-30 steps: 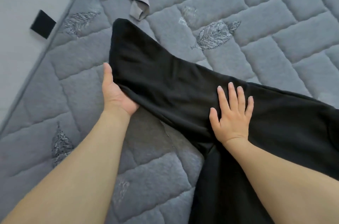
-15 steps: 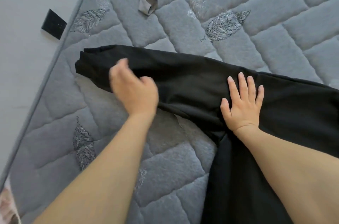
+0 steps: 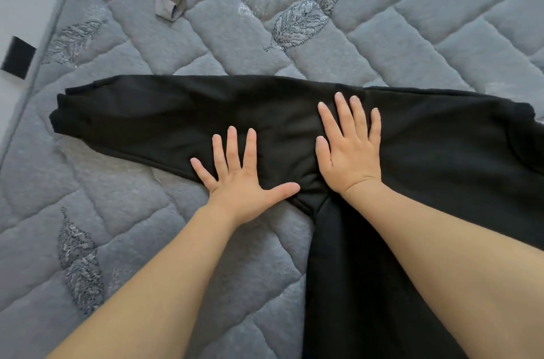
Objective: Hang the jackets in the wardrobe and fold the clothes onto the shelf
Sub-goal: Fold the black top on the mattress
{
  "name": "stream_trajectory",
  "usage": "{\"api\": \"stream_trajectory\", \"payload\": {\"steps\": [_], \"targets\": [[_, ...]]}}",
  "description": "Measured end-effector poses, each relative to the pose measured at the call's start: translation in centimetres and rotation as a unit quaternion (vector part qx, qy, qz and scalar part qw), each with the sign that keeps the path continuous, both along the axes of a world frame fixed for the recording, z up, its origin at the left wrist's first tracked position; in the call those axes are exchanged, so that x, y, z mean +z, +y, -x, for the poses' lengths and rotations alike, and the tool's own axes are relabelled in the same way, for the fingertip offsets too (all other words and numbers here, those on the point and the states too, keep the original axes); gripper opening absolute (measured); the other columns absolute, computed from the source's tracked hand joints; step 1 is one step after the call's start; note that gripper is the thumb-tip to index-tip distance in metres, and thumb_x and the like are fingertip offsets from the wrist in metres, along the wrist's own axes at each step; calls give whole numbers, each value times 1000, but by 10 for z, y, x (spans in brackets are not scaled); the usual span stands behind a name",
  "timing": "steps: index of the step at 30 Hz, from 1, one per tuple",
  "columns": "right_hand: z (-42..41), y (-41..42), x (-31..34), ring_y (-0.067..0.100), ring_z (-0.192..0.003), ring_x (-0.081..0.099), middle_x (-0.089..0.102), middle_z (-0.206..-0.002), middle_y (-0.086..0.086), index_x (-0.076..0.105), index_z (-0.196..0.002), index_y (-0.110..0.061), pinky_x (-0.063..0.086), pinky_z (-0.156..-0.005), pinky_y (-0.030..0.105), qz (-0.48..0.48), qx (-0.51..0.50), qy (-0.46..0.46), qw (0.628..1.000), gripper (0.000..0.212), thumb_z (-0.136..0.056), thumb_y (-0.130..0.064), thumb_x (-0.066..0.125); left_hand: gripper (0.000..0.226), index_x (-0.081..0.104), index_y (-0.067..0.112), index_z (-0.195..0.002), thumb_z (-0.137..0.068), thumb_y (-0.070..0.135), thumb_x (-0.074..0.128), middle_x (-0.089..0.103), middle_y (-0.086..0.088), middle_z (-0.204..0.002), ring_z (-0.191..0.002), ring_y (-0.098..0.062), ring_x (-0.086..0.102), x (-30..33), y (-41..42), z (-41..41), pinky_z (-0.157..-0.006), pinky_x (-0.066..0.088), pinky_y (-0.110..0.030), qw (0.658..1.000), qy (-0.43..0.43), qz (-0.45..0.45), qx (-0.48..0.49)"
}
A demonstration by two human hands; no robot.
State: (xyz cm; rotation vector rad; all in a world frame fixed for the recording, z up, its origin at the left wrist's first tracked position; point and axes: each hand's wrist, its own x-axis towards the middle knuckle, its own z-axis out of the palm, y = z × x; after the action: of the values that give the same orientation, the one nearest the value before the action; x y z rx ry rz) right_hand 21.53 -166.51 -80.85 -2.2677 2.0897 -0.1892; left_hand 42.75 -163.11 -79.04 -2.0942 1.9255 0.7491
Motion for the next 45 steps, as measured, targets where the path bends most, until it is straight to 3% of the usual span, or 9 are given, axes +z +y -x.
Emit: {"api": "stream_trajectory", "payload": {"steps": [8,16,21,26,30,35,38,41,45], "targets": [[28,43,23,20,-151,7,14,-164,1,21,-155,-25,-1,-122,46,-81,60,-53,994,58,-99,-42,17,106,-17,36,-153,-73,93,22,-23,3,-163,-148,-24,-25,15,19,33,-109,-17,-67,992,-56,54,96],[142,249,38,20,-152,-3,-2,-165,0,3,-157,-29,-5,-122,45,-180,-28,-9,983,61,-101,-51,12,50,51,15,-128,-90,45,62,52,-4,-122,-116,-25,49,55,220,131,-99,41,-38,907,209,178,319],[164,315,49,20,-149,-19,-21,-162,-3,-18,-152,-32,-11,-121,45,-259,-43,-3,965,64,-98,-55,7,18,49,12,-100,-97,29,50,62,-17,-105,-94,-37,57,69,266,107,-80,46,-43,962,83,24,260],[198,361,73,23,-150,-2,-2,-165,-1,4,-156,-30,-7,-118,51,-238,-135,31,961,66,-98,-51,29,26,49,4,-110,-85,11,53,54,-20,-115,-105,-41,49,100,261,129,-85,39,-48,973,-135,129,137],[255,409,85,33,-143,21,23,-156,13,26,-151,-19,8,-116,54,-146,-374,-39,915,67,-93,-41,51,10,48,17,-89,-82,24,50,53,-4,-88,-81,-30,56,120,337,222,-68,46,-42,971,56,153,-173],[302,449,84,40,-129,39,35,-144,17,33,-144,-13,30,-106,50,-108,-552,-203,801,71,-88,-45,62,39,44,21,-122,-87,34,56,42,-6,-125,-117,-30,43,94,458,303,-85,42,-42,917,105,-187,-335],[317,463,81,36,-116,53,55,-130,13,45,-135,-13,42,-101,44,-142,-587,-346,718,61,-86,-44,66,67,34,20,-133,-81,49,63,34,-8,-132,-119,-31,37,80,482,318,-87,40,-44,929,6,-114,-351],[337,464,79,19,-89,59,62,-113,9,49,-121,-11,49,-74,33,-153,-553,-472,669,40,-88,-26,64,40,42,17,-121,-89,36,55,48,-8,-124,-110,-30,49,72,482,333,-75,40,-39,941,-27,-37,-336],[352,463,78,22,-77,56,62,-90,8,58,-100,-11,48,-68,32,-193,-503,-505,675,15,-88,-19,64,28,51,14,-120,-96,27,46,58,-10,-122,-109,-32,57,83,469,354,-77,45,-39,965,-56,-121,-224]]}}
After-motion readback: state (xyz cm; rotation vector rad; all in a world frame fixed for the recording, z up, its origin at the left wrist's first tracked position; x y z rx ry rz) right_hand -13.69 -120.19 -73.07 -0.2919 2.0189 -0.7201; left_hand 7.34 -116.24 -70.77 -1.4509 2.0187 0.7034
